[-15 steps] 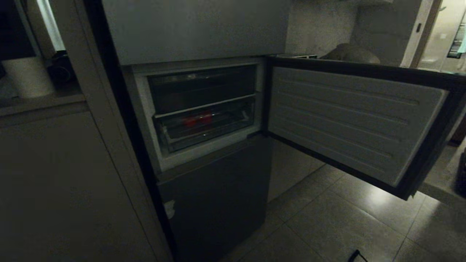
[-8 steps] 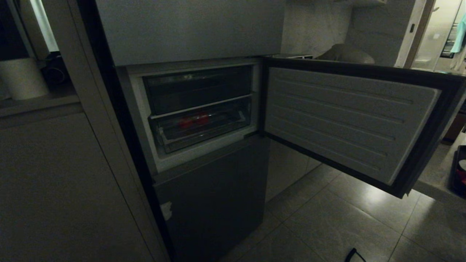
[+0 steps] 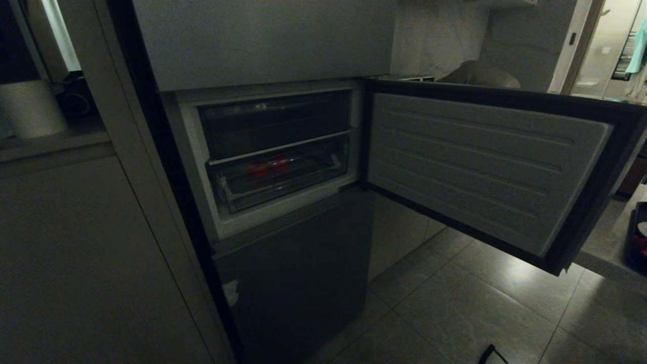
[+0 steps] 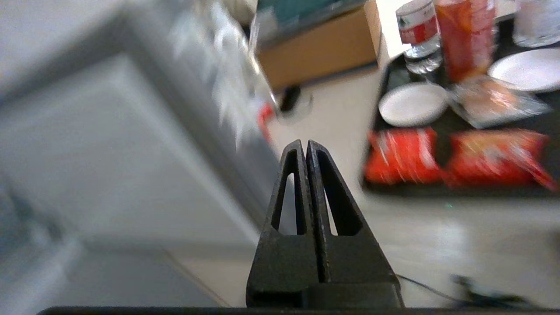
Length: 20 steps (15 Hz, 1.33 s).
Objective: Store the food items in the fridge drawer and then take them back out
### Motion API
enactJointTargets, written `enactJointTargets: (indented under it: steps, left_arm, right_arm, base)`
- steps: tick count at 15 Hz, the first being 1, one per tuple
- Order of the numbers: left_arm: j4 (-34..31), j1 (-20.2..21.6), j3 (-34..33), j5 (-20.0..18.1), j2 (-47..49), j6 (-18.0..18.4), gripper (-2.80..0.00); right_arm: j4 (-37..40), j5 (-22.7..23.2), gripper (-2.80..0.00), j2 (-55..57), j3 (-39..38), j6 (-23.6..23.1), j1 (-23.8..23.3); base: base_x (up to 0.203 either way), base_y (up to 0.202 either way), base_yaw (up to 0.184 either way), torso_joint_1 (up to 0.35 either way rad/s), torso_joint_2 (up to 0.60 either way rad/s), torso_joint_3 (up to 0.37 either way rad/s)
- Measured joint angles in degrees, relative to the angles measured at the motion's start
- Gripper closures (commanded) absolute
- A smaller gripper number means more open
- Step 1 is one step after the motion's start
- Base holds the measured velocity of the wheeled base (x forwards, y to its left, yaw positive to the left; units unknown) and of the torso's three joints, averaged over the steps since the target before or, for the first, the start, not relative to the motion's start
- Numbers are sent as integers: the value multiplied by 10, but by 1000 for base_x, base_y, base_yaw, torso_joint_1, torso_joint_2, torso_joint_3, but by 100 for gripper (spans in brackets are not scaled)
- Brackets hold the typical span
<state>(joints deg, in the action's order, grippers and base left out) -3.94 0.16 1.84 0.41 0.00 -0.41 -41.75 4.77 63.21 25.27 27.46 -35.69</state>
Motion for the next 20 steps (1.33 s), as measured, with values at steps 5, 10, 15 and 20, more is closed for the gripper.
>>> enactJointTargets:
  steps: [5, 10, 15, 20]
  left_arm:
    - [0, 0, 0, 0, 0, 0, 0]
    - [0, 0, 0, 0, 0, 0, 0]
    - [0, 0, 0, 0, 0, 0, 0]
    - [0, 0, 0, 0, 0, 0, 0]
  right_arm:
    - [-84, 58, 0, 208, 168, 190, -25]
    - [-56, 164, 0, 347, 315, 265, -17]
    - [-12, 241, 0, 383, 347, 357, -8]
    - [-11, 300, 0, 330, 278, 359, -8]
  base:
    - [0, 0, 0, 0, 0, 0]
    - [0, 0, 0, 0, 0, 0]
    - [0, 0, 0, 0, 0, 0]
    - [0, 0, 0, 0, 0, 0]
